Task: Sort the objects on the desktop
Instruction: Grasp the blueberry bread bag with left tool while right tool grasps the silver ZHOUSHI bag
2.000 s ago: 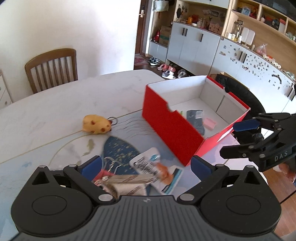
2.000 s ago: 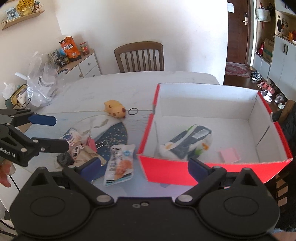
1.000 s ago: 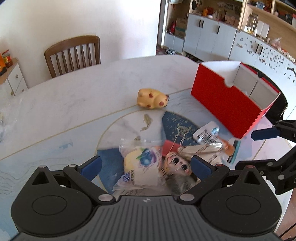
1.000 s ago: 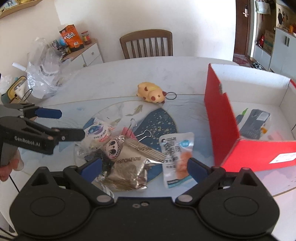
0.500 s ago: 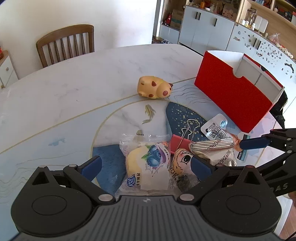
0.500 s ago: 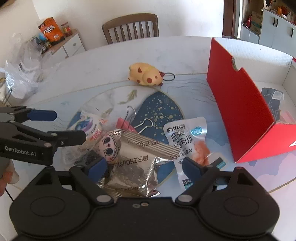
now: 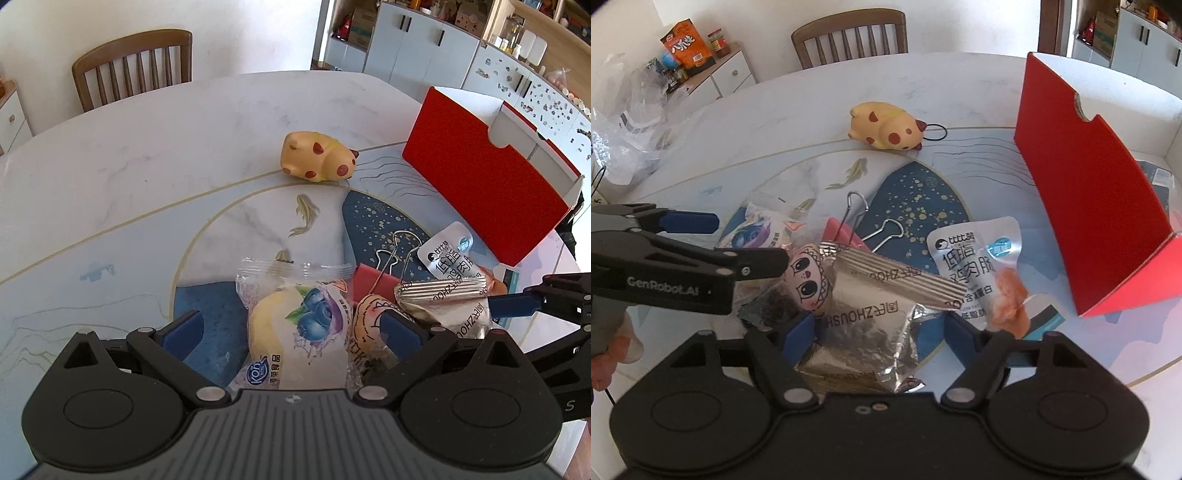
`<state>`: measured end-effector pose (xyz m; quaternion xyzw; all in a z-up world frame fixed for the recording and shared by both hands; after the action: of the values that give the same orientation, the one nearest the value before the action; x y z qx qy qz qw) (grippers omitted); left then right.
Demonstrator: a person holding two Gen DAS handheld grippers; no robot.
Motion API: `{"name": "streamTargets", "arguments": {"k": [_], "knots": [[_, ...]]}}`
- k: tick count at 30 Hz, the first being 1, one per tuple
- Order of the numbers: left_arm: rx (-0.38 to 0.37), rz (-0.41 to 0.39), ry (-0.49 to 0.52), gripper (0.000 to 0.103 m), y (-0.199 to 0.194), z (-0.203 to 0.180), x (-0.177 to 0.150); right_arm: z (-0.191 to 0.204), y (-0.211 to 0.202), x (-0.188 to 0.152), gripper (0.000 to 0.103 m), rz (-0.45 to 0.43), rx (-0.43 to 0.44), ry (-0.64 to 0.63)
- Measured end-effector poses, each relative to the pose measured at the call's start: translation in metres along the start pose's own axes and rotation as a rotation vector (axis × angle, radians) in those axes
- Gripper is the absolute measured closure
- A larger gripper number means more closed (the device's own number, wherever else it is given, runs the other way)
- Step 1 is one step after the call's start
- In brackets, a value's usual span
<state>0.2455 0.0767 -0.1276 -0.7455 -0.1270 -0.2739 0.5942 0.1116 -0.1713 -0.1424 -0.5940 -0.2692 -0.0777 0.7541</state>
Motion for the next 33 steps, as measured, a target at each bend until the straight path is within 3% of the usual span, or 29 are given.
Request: {"name": "streamTargets", "arguments": {"k": [4, 7, 12, 18, 33], "knots": [[-0.014, 0.005, -0.020, 0.006, 0.001, 0.004, -0.001, -0.002, 0.001, 0.001, 0.042, 0.010, 0.037, 0.017], [-0.017, 0.009, -0.028, 0.013, 0.001, 0.005, -0.003, -0.002, 0.001, 0.001, 0.044, 0.010, 0.042, 0.020], [-0.021, 0.017, -0.036, 0.034, 0.000, 0.005, -0.006, -0.004, 0.000, 0.001, 0.049, 0.015, 0.043, 0.028], [-0.020, 0.016, -0.050, 0.047, -0.003, 0.008, -0.007, -0.006, -0.002, 0.001, 0.054, 0.022, 0.057, 0.029], [0.004, -0.025, -0.153, 0.052, -0.026, 0.021, -0.014, -0.015, -0.028, -0.007, 0.060, -0.003, 0.101, 0.044]]}}
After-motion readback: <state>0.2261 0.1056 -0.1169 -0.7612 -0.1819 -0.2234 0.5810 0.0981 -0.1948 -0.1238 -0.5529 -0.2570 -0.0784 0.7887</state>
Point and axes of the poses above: each gripper's, at about its wrist camera, not at the fingertips, and y roughly the way its jaws point, z to its left, x to its top, the point moved 2 cm from there along y, roughly the way its jaws point, and after that the axes turned 3 degrees about -y, right-handed, at the moved point
